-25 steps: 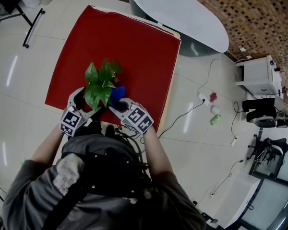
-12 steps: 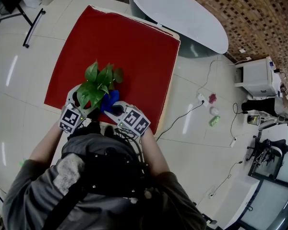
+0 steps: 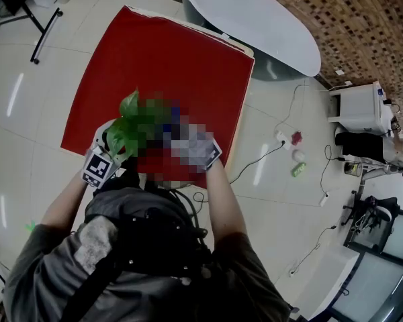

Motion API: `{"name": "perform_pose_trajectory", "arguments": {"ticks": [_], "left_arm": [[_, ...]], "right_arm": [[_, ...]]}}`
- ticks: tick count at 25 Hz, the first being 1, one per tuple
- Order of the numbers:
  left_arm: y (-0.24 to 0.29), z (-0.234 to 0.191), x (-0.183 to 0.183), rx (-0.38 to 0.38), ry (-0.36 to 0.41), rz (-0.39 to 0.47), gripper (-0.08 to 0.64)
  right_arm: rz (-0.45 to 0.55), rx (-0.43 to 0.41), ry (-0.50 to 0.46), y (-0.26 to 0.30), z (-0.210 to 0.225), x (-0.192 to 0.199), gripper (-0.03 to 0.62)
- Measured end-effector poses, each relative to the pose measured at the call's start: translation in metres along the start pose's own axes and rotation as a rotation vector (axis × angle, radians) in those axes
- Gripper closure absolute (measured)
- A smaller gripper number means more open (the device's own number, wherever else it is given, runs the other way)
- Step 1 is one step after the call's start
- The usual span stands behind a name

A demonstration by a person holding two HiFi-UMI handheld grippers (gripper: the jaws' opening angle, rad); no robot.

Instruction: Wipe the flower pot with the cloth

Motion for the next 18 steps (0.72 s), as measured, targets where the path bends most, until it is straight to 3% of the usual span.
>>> {"name": "perform_pose_trajectory", "arguments": {"ticks": [4,7,18], "left_arm": [[0.001,-0.013,0.004,0.042,0.006,-0.001,0.123],[0.002,-0.019,0.006,0.058,0.008,-0.004,0.123],[0.006,-0.02,0.011,0.06,-0.018,0.007,0.121]], "right_arm": [[-0.033,-0.091,-0.068,0.034,0.011,-0.015,0.528],[-0.034,-0.102,-0.078,0.039,0.01,-0.017,0.528],[0.069,-0.064,0.059,0.029,-0.03,0.002,0.528]]}}
Point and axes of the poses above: the fingertips, and each gripper's own axes: y forward along the fingers, z to its right, x out of its underside, the point moved 8 cm from there along -y, backward along the fingers, and after that the axes turned 5 degrees about -y, right-handed, at the moved point
